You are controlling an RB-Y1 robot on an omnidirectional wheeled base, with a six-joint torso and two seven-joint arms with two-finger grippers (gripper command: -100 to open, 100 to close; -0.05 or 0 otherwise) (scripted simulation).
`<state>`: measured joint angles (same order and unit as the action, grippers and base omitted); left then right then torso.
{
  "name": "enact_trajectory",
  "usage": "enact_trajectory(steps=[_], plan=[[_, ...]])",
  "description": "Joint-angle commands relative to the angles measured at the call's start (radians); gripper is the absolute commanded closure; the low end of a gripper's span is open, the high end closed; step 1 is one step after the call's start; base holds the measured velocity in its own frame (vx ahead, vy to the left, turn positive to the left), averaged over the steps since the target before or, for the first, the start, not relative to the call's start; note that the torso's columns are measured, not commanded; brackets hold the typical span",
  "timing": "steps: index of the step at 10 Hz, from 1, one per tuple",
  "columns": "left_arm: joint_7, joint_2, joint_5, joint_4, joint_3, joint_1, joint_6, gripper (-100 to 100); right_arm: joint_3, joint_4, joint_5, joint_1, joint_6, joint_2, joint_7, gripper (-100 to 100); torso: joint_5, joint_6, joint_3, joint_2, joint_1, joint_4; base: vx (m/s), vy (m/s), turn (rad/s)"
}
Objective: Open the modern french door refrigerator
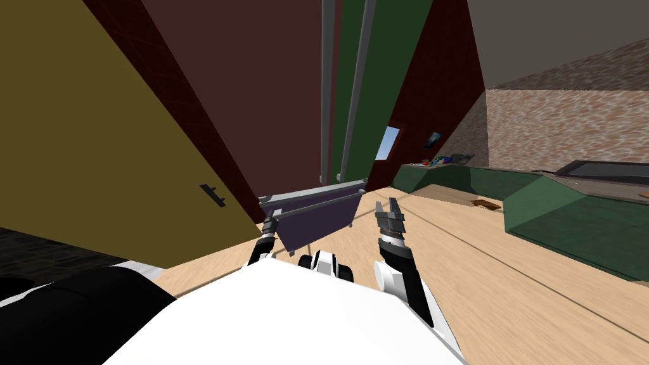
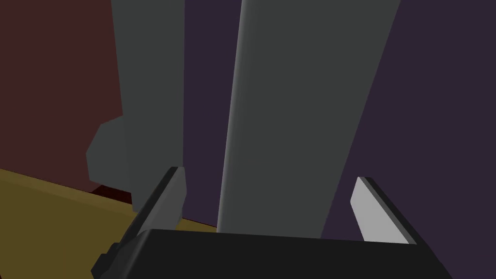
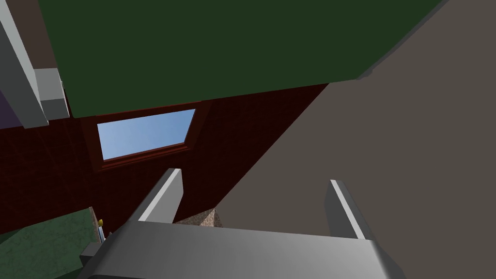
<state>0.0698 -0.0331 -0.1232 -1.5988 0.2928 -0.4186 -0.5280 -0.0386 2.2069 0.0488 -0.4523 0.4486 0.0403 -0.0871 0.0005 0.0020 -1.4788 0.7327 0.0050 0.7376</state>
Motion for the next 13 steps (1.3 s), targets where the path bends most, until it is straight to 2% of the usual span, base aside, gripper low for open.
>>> enact_trajectory(steps=[1,2,6,7,13], plan=[[-0.001,-0.001,0.004,0.043,-0.004,0.010,-0.037,100,0.000,0.000,0.000,0.000,0.000,0.000,0.000,0,0.001,-0.001,0.002,0.003,-0.002,0.000,-0.065,-0.012,0.014],[0.000,0.002,0.002,0.025,-0.001,0.011,-0.031,100,0.000,0.000,0.000,0.000,0.000,0.000,0.000,0,0.005,-0.001,0.003,0.004,-0.001,-0.003,-0.034,-0.014,-0.003],[0.013,0.020,-0.011,-0.036,-0.002,-0.028,0.013,100,0.000,0.000,0.000,0.000,0.000,0.000,0.000,0,0.000,-0.002,0.005,0.007,-0.007,0.000,-0.139,-0.128,0.008],[0.010,0.017,-0.009,-0.026,-0.001,-0.021,0.003,100,0.000,0.000,0.000,0.000,0.000,0.000,0.000,0,-0.001,-0.001,0.004,0.007,-0.007,0.001,-0.084,-0.077,0.016],[0.018,0.013,-0.007,-0.054,-0.016,-0.060,0.005,100,0.000,0.000,0.000,0.000,0.000,0.000,0.000,0,-0.002,-0.001,0.001,0.002,-0.005,0.001,-0.129,-0.089,0.010]])
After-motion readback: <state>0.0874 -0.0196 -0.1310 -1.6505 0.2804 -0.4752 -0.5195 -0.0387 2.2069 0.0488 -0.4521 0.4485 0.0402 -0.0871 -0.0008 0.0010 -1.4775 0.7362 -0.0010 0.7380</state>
